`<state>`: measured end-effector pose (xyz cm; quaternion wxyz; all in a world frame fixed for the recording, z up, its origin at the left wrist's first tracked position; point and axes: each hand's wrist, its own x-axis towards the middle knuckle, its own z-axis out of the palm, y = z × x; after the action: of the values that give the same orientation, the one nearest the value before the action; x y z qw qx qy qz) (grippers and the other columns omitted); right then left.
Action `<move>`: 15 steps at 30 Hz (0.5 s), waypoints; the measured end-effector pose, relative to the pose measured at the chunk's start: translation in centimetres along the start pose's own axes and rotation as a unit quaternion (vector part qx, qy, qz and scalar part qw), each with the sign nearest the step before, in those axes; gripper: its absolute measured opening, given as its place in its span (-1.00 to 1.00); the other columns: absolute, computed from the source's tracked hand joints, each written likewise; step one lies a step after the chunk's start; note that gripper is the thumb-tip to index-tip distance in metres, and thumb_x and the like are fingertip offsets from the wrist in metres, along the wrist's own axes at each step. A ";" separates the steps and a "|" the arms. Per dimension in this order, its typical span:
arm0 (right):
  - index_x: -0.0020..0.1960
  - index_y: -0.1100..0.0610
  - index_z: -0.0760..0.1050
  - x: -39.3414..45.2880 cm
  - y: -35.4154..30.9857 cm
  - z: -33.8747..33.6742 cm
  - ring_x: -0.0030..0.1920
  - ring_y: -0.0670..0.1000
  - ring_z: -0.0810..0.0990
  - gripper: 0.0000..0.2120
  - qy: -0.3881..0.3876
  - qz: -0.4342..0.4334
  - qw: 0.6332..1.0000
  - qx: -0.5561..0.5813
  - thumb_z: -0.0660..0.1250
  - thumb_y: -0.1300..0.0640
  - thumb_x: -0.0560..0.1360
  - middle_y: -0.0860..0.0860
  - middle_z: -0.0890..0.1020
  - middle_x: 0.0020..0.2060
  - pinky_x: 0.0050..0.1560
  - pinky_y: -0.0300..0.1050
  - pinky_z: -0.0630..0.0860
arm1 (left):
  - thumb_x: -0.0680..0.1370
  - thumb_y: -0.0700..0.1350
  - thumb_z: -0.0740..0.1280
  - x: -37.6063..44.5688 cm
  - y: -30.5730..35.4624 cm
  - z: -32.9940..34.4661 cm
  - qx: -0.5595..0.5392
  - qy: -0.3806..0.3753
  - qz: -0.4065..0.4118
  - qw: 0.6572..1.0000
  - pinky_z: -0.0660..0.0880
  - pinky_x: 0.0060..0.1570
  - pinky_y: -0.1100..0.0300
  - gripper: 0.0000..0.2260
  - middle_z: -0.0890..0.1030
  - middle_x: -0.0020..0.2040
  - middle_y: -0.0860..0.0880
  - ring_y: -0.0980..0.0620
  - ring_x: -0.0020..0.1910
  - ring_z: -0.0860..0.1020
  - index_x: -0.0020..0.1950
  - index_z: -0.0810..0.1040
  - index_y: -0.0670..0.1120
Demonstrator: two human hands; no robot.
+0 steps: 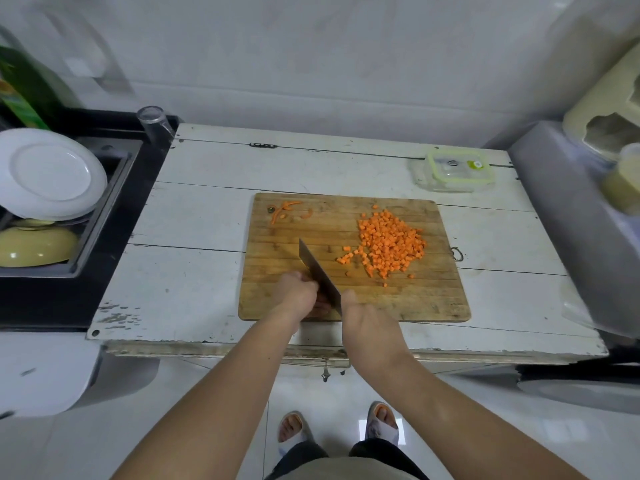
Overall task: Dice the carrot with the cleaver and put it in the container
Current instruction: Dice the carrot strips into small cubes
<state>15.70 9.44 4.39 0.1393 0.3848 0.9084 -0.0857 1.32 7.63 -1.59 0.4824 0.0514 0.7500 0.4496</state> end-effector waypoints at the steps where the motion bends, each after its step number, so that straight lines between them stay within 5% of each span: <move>1: 0.15 0.11 0.26 0.5 -0.3 0.0 -0.31 0.14 0.57 -0.63 0.006 -0.002 1.000 -0.001 0.28 0.40 0.45 0.05 0.59 -0.25 -0.35 -0.07 0.38 | 0.65 -0.25 0.27 -0.1 0.1 -0.1 0.000 0.005 0.000 1.000 0.70 -0.16 -0.08 -0.90 0.73 -0.22 -0.18 -0.14 -0.30 0.73 0.07 0.59 -0.17; 5: 0.15 0.10 0.29 2.3 -0.2 -0.1 -0.30 0.16 0.49 -0.75 0.032 0.022 0.997 0.061 0.25 0.31 0.55 0.03 0.44 -0.32 -0.35 -0.03 0.41 | 0.64 -0.24 0.30 -0.6 0.3 0.1 -0.002 0.012 -0.003 1.000 0.70 -0.25 -0.04 -0.92 0.71 -0.29 -0.19 -0.16 -0.33 0.71 -0.01 0.58 -0.20; 8: 0.19 0.07 0.33 2.5 2.3 -0.2 -0.20 0.17 0.57 -0.84 0.034 0.043 0.992 0.112 0.22 0.11 0.64 0.08 0.57 -0.19 -0.26 0.00 0.51 | 0.65 -0.22 0.32 -0.6 0.3 0.1 0.015 0.014 -0.012 1.000 0.69 -0.24 -0.07 -0.88 0.67 -0.23 -0.23 -0.18 -0.37 0.67 -0.08 0.47 -0.14; 12: 0.21 0.05 0.35 2.4 6.4 -0.8 -0.19 0.12 0.60 -0.82 0.053 0.076 0.988 0.128 0.18 0.02 0.65 0.06 0.61 -0.13 -0.22 0.02 0.58 | 0.64 -0.08 0.37 0.0 0.8 0.1 0.197 0.051 0.096 0.974 0.69 -0.16 -0.05 -0.84 0.68 -0.27 -0.10 -0.06 -0.39 0.69 -0.14 0.54 -0.06; 15: 0.19 0.07 0.35 2.0 6.9 -1.4 -0.19 0.14 0.57 -0.84 0.058 0.066 0.986 0.139 0.16 0.03 0.66 0.08 0.60 -0.13 -0.27 0.00 0.52 | 0.68 -0.09 0.31 -0.2 1.3 -0.4 0.166 0.014 0.096 0.981 0.69 -0.16 -0.04 -0.82 0.66 -0.26 -0.09 -0.03 -0.39 0.66 -0.06 0.62 -0.12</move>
<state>19.07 15.97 4.75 0.0363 0.4642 0.8666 -0.1793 0.66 8.02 -0.44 0.4114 0.1959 0.8125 0.3635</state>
